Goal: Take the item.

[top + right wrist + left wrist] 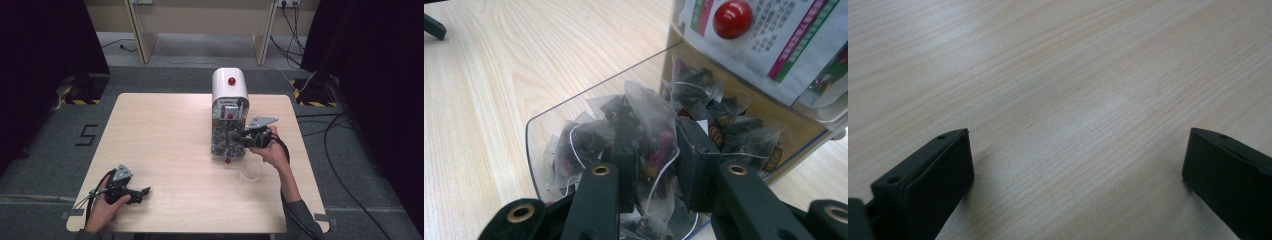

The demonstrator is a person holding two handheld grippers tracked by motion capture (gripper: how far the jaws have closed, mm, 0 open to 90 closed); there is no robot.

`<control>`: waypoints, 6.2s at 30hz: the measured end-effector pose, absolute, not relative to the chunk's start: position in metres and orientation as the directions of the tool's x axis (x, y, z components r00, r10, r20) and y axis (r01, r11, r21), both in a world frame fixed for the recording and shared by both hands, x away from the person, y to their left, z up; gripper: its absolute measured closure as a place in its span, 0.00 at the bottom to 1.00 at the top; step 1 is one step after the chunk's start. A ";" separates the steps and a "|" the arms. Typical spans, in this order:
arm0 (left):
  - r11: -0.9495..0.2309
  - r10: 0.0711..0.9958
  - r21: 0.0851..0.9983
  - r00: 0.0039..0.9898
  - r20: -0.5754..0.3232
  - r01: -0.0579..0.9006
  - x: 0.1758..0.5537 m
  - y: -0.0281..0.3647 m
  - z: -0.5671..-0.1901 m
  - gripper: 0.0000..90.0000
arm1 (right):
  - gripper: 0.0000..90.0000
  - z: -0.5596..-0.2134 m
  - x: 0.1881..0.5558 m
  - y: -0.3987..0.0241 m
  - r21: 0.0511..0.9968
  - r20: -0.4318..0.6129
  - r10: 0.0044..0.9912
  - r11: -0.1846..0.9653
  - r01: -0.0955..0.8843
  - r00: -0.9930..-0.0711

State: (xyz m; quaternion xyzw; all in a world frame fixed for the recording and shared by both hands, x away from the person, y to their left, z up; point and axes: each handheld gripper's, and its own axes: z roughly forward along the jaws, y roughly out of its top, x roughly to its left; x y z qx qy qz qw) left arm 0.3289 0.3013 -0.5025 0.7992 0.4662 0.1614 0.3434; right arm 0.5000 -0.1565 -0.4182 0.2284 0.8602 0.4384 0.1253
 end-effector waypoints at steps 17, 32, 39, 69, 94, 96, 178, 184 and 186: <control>-0.330 0.856 0.699 0.513 -0.062 0.634 0.329 0.301 -0.502 0.00 | 0.81 -0.400 0.490 -0.165 0.837 -0.041 0.513 0.486 0.251 -0.858; -0.330 0.856 0.699 0.513 -0.062 0.634 0.329 0.301 -0.502 0.00 | 0.81 -0.385 0.478 -0.167 0.855 -0.062 0.500 0.473 0.213 -0.864; -0.330 0.856 0.699 0.513 -0.062 0.634 0.329 0.301 -0.502 0.00 | 0.81 -0.372 0.466 -0.172 0.867 -0.079 0.495 0.463 0.185 -0.865; -0.329 0.856 0.699 0.513 -0.063 0.635 0.329 0.301 -0.502 0.00 | 0.81 -0.361 0.390 -0.223 0.823 -0.053 0.460 0.523 0.222 -0.887; -0.329 0.856 0.699 0.513 -0.063 0.634 0.329 0.301 -0.502 0.00 | 0.81 -0.382 0.391 -0.203 0.743 -0.021 0.378 0.625 0.238 -0.925; -0.329 0.856 0.699 0.513 -0.063 0.634 0.329 0.301 -0.503 0.00 | 0.80 -0.384 0.391 -0.203 0.737 -0.020 0.380 0.630 0.243 -0.925; -0.329 0.856 0.700 0.513 -0.063 0.634 0.329 0.301 -0.503 0.00 | 0.41 -0.400 0.403 -0.258 0.820 0.012 0.754 0.368 0.439 -0.656; -0.329 0.856 0.699 0.513 -0.062 0.635 0.329 0.301 -0.502 0.00 | 0.41 -0.408 0.385 -0.274 0.827 -0.005 0.782 0.353 0.438 -0.623; -0.329 0.856 0.700 0.513 -0.063 0.634 0.329 0.301 -0.503 0.00 | 0.40 -0.408 0.381 -0.277 0.832 -0.003 0.787 0.345 0.435 -0.618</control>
